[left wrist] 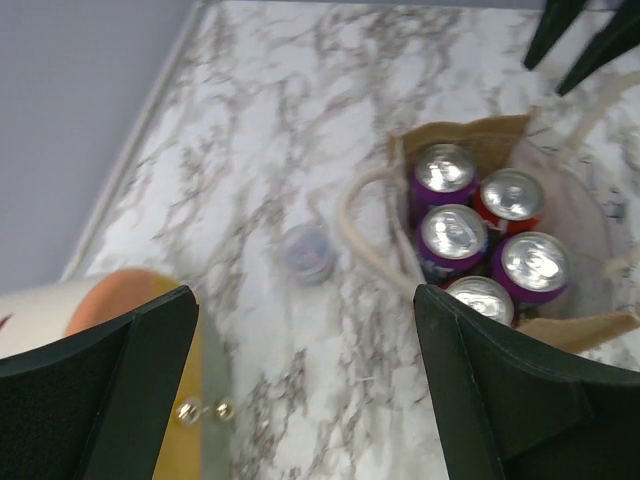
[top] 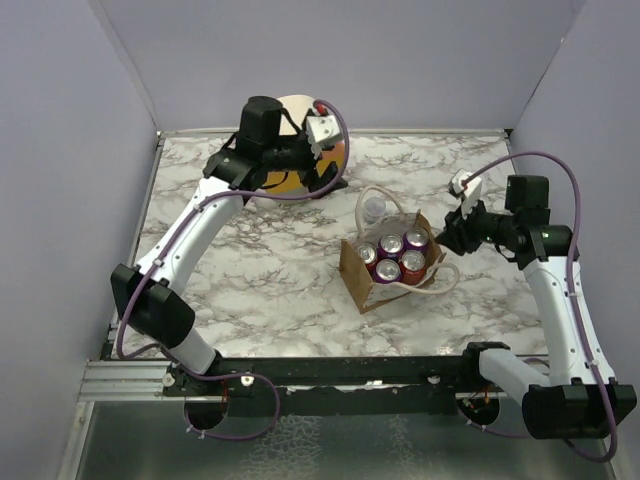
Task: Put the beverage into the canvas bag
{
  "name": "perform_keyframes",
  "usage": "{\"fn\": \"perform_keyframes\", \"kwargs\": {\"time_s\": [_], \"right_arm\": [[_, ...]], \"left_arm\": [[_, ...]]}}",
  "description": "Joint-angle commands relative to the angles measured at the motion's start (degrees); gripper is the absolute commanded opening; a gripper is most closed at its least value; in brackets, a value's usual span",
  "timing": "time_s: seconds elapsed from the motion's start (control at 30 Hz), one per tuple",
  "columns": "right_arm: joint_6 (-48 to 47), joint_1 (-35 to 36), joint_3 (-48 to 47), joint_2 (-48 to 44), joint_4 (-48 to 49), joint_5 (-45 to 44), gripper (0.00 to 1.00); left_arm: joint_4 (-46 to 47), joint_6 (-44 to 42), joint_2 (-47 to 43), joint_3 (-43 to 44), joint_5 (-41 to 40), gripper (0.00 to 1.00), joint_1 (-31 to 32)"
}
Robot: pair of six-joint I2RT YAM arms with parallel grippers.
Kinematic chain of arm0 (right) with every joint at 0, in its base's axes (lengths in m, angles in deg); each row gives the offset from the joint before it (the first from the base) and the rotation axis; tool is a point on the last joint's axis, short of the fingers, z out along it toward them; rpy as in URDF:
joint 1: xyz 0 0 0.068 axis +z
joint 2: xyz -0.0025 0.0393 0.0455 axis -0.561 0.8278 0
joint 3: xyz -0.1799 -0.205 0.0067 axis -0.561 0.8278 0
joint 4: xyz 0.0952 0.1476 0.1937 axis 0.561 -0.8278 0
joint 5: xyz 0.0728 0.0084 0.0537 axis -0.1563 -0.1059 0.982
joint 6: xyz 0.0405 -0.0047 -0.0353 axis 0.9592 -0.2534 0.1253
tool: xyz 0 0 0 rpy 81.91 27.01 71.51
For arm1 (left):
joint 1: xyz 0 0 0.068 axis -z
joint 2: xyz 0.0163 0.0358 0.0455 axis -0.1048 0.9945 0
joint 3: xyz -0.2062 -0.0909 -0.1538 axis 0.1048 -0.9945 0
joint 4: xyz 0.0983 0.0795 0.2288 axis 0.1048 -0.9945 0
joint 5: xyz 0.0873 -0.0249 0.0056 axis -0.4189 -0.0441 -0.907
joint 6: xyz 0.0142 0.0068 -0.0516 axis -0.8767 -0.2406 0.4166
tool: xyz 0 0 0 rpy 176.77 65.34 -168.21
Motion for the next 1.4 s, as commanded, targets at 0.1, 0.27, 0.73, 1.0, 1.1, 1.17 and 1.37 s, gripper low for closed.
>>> {"fn": "perform_keyframes", "kwargs": {"time_s": [0.1,0.27,0.73,1.0,1.1,1.17,1.37], "right_arm": [[13.48,0.18,-3.78,5.75,15.08,-12.11,0.82],[16.08,0.18,-6.74,10.09,19.68,-16.72,1.00],[28.20,0.18,-19.22,21.08,29.04,-33.40,1.00],[25.11,0.18,-21.91,18.06,26.52,-32.11,1.00],[23.90,0.18,-19.66,14.01,27.97,-33.16,1.00],[23.76,0.18,-17.29,10.23,29.54,-33.70,1.00],[23.98,0.18,-11.10,0.30,30.73,-33.27,1.00]], "left_arm": [[6.44,9.02,-8.34,-6.58,-33.19,0.99,-5.94],[10.60,10.89,-12.67,-12.76,-44.92,0.99,-9.43],[16.58,19.85,-16.52,-17.84,-43.56,0.99,-21.80],[28.17,15.75,-26.18,-31.22,-40.33,0.99,-23.83],[25.00,14.87,-27.10,-30.04,-37.76,0.99,-25.10],[24.01,13.98,-28.05,-29.52,-37.13,0.99,-25.21],[20.78,16.25,-29.52,-27.32,-38.07,0.99,-25.31]]}}
